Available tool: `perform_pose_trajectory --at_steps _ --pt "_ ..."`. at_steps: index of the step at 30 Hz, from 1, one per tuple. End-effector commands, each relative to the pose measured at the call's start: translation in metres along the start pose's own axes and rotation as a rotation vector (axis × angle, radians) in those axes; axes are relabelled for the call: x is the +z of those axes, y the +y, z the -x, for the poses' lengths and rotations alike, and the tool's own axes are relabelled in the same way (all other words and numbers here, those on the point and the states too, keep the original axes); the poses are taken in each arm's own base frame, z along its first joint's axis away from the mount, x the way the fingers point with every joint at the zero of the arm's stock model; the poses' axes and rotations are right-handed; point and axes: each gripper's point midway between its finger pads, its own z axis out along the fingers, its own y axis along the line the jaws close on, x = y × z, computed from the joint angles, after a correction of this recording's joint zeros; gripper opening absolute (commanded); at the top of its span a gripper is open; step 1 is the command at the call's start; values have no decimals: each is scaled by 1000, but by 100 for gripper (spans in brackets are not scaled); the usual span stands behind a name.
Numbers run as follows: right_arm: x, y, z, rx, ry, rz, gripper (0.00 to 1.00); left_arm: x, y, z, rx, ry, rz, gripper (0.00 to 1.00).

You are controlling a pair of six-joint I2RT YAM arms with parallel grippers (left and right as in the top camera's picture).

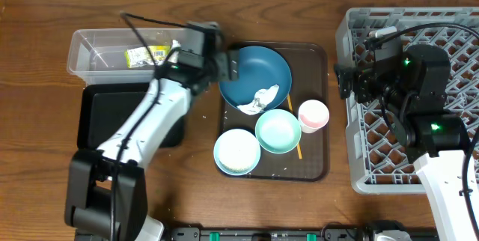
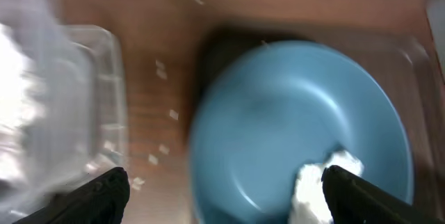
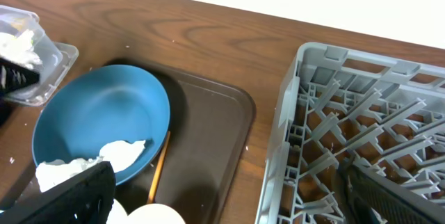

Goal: Sort waste into correct bins and load items into the dishwasher rack
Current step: 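Return left gripper to the plate and grasp the remaining tissue, then drop the remaining tissue into the clear bin with the left gripper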

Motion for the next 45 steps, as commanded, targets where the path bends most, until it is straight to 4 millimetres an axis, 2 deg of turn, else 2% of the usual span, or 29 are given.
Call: perform_pose_trajectory --at_steps 1,6,15,20,24,26,29,32,35,37,40,45 --pt "-2 9 6 -23 -8 26 99 -5 -11 0 25 -4 5 91" --pt "-1 9 5 -22 -6 27 99 6 -25 -30 67 70 -3 91" --pt "-1 9 3 -21 1 28 99 36 -53 -79 154 200 -13 90" --pt "-1 9 2 -20 4 28 99 50 -51 -104 174 277 9 88" --pt "-1 9 2 -20 4 28 99 55 -47 -112 175 307 23 78" --pt "-2 9 2 -20 5 28 99 55 -47 -113 175 308 23 69" --pt "-2 9 2 -20 4 28 99 55 -47 -112 175 308 23 47" --pt "-2 9 2 -20 5 28 99 55 -48 -111 175 303 21 30" --pt "-2 9 2 -20 5 28 99 57 -49 -103 169 276 14 13" --pt "-2 9 2 -20 5 28 99 56 -47 -92 157 254 16 7" --pt "-2 9 2 -20 5 28 99 48 -41 -66 123 198 17 6" --pt "-2 9 2 -20 5 28 99 19 -16 -18 47 80 25 6"
